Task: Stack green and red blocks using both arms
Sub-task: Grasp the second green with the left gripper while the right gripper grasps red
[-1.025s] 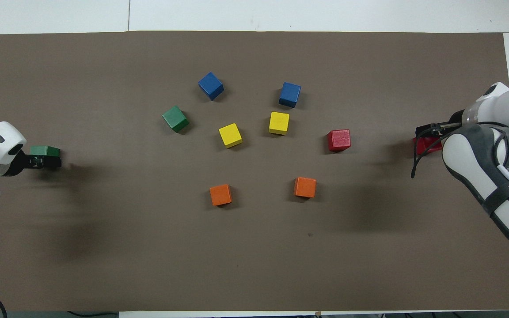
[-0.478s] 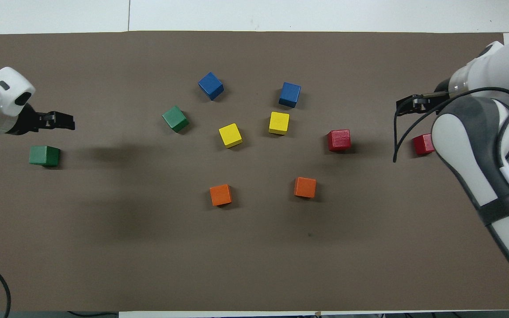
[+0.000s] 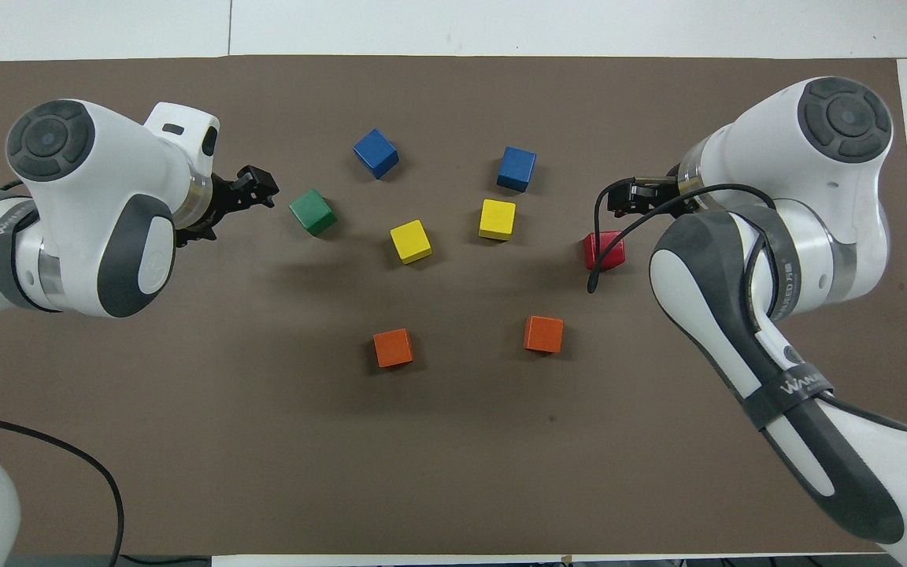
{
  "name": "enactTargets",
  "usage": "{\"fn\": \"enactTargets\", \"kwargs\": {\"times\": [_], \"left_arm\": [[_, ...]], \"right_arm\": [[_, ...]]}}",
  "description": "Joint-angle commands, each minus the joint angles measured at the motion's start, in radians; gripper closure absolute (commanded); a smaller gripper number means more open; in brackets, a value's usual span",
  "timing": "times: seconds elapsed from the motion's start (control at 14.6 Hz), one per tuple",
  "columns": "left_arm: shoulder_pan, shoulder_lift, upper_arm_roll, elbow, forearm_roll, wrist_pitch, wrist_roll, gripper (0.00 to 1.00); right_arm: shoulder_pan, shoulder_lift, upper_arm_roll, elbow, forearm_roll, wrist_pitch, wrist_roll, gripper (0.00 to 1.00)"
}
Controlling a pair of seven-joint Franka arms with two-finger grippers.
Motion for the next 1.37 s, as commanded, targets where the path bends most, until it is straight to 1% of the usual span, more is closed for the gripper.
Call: {"fn": "enactTargets", "kwargs": {"times": [0.0, 0.07, 0.14, 0.41, 0.82, 1.09, 1.3], "left_arm": [[-0.051, 0.094, 0.019, 0.085, 0.000, 0.002, -0.159, 0.00], [-0.070, 0.140, 0.021, 0.126, 0.006, 0.003, -0.222, 0.00], [-0.073, 0.168, 0.019, 0.155, 0.025, 0.003, -0.279, 0.00], [-0.076, 0.218, 0.018, 0.162, 0.033, 0.054, -0.411, 0.00], [-0.073, 0.226, 0.018, 0.147, 0.037, 0.135, -0.474, 0.00], [-0.081, 0.242, 0.018, 0.147, 0.052, 0.129, -0.474, 0.00], [-0.096, 0.245, 0.018, 0.130, 0.071, 0.137, -0.472, 0.00]], "right_arm": [[0.027, -0.002, -0.001, -0.056, -0.007, 0.067, 0.077, 0.00], [0.028, -0.002, -0.001, -0.081, -0.007, 0.096, 0.079, 0.00], [0.028, 0.000, -0.001, -0.094, -0.007, 0.113, 0.081, 0.00], [0.035, 0.001, -0.001, -0.145, -0.008, 0.176, 0.081, 0.00], [0.035, 0.016, -0.001, -0.197, -0.008, 0.257, 0.078, 0.00], [0.035, 0.023, -0.001, -0.217, -0.008, 0.277, 0.068, 0.00], [0.035, 0.027, -0.001, -0.268, -0.008, 0.350, 0.044, 0.00]]}}
